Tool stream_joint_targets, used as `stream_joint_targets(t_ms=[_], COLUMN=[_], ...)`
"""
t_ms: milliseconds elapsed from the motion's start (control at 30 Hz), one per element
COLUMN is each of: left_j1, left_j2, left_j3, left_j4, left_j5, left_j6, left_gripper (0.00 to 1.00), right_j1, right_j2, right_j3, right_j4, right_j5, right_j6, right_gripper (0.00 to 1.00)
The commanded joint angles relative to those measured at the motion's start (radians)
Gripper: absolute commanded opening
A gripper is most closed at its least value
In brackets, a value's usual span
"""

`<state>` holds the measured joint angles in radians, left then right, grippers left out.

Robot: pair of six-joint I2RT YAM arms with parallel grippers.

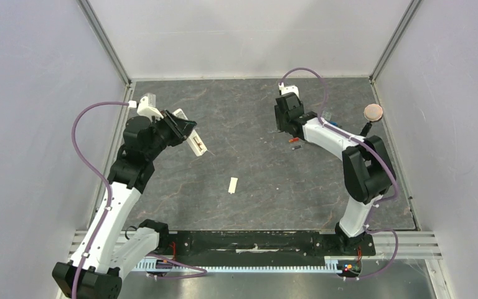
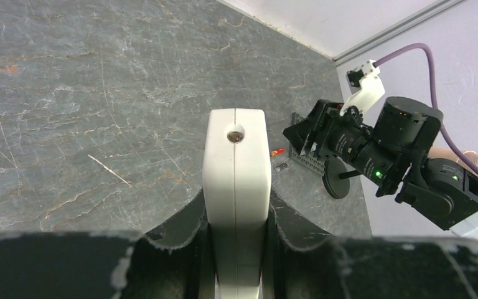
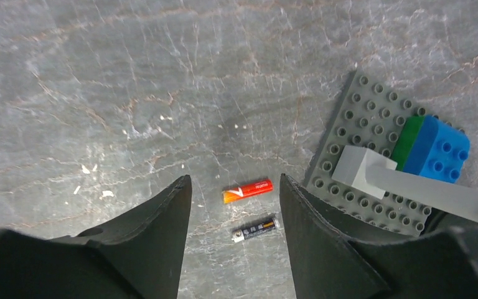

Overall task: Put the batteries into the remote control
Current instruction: Pick up the battery from the center of the board.

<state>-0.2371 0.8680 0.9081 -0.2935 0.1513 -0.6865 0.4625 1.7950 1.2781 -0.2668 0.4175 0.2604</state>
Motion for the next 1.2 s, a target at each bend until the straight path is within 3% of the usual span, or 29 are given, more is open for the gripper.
stream_joint_targets(t_ms=[0, 133, 333, 567, 933, 1167], left_j1=[0.002, 0.002, 0.001, 0.001, 0.002, 0.002], left_j2=[0.006, 0.015, 0.034, 0.039, 0.047, 0.062], left_j3=[0.03, 0.026, 0.02, 0.02, 0.027, 0.031], left_j4=[0.042, 0.048, 0.071, 0.071, 0.064, 0.071], left_j5=[0.003, 0.002, 0.002, -0.004, -0.013, -0.003], left_j6=[0.021, 0.021, 0.011, 0.017, 0.03, 0.026], left_gripper=[0.02, 0.02, 0.02, 0.02, 0.02, 0.02], right_j1=[-0.01, -0.048, -0.049, -0.05, -0.065, -0.065], right_j2=[0.037, 0.073, 0.099, 0.188, 0.239, 0.209], right_j3=[0.03, 0.043, 0.007, 0.089, 0.079, 0.023], right_j4=[-0.053, -0.116, -0.103, -0.237, -0.261, -0.168], right_j5=[0.03, 0.031, 0.069, 0.145, 0.163, 0.1], right_j6=[0.024, 0.233, 0.58, 0.803, 0.871, 0.766], right_gripper=[0.56, 0.61, 0.54, 0.43, 0.32, 0.08])
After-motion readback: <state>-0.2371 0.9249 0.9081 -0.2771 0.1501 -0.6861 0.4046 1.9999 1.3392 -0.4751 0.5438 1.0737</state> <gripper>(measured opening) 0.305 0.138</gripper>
